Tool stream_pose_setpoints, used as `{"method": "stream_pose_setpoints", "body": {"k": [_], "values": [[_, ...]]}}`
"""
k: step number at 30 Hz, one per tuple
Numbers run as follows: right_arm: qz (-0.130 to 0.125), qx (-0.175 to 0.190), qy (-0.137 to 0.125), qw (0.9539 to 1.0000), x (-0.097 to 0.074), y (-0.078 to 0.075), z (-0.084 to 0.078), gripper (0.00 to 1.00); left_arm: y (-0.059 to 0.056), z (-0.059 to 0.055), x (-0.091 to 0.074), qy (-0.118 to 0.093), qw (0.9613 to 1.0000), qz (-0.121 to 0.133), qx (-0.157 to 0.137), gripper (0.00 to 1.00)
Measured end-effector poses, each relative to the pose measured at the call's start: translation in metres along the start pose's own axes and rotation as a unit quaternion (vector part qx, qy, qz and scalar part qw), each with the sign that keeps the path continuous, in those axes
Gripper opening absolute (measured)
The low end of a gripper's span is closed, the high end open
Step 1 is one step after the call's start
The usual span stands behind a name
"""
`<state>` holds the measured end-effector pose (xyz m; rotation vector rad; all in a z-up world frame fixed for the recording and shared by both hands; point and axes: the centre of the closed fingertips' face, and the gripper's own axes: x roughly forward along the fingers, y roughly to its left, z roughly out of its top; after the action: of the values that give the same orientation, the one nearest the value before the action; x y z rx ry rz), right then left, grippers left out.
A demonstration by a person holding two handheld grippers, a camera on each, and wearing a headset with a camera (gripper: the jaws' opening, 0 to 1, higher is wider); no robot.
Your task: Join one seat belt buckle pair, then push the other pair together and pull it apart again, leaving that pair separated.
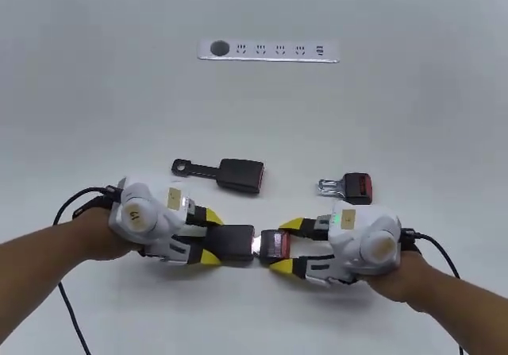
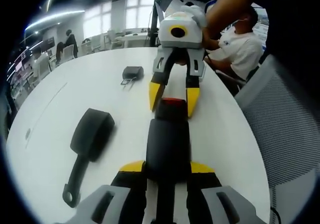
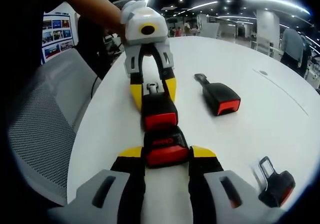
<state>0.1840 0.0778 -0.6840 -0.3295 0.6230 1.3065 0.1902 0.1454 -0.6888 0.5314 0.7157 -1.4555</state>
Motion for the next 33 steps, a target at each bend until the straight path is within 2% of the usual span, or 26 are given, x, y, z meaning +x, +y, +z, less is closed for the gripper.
{"method": "stream_pose_setpoints", "body": {"k": [7, 14, 19, 20, 21, 23, 25, 26, 28, 29, 31, 32, 33], "values": [[-0.003, 0.001, -0.007, 1.0, -0.001, 0.001, 0.0, 0.32, -0.001, 0.0, 0.001, -0.007, 0.9999, 0.004, -0.007, 0.31], [-0.008, -0.005, 0.017, 0.9998, 0.002, 0.001, -0.002, 0.34, -0.001, -0.002, 0.001, 0.008, 0.9999, 0.009, -0.007, 0.33], [-0.014, 0.0, 0.03, 0.9995, 0.002, 0.001, -0.003, 0.35, -0.002, -0.001, 0.002, 0.018, 0.9992, 0.017, -0.03, 0.34], [-0.017, 0.002, 0.029, 0.9994, 0.002, 0.001, -0.002, 0.35, -0.003, 0.0, 0.002, 0.017, 0.9986, 0.018, -0.046, 0.35], [-0.022, 0.002, 0.029, 0.9993, 0.001, 0.001, -0.002, 0.35, -0.004, 0.001, 0.002, 0.015, 0.997, 0.016, -0.074, 0.37], [-0.037, 0.019, 0.04, 0.9983, -0.003, -0.001, -0.004, 0.36, -0.007, 0.003, 0.0, 0.019, 0.9972, 0.016, -0.071, 0.39], [-0.059, 0.035, 0.021, 0.9974, -0.009, -0.009, 0.0, 0.44, -0.014, 0.008, -0.004, 0.013, 0.9978, 0.012, -0.063, 0.46], [-0.066, 0.043, 0.01, 0.9969, -0.011, -0.011, 0.004, 0.55, -0.016, 0.011, -0.006, 0.012, 0.9977, 0.013, -0.066, 0.51], [-0.079, 0.06, -0.012, 0.995, -0.018, -0.017, 0.014, 0.7, -0.013, 0.011, -0.009, 0.009, 0.9971, 0.022, -0.072, 0.65], [-0.091, 0.057, -0.024, 0.9939, -0.024, -0.021, 0.02, 0.74, -0.011, 0.018, -0.013, -0.003, 0.9964, 0.031, -0.079, 0.69], [-0.099, 0.056, -0.035, 0.9929, -0.028, -0.028, 0.022, 0.8, -0.006, 0.023, -0.019, -0.02, 0.9937, 0.047, -0.1, 0.77], [-0.101, 0.057, -0.038, 0.9925, -0.032, -0.029, 0.026, 0.86, -0.003, 0.024, -0.021, -0.021, 0.9933, 0.054, -0.1, 0.81], [-0.103, 0.057, -0.038, 0.9924, -0.035, -0.03, 0.028, 0.88, -0.001, 0.033, -0.028, -0.026, 0.9931, 0.063, -0.096, 0.86]]}}
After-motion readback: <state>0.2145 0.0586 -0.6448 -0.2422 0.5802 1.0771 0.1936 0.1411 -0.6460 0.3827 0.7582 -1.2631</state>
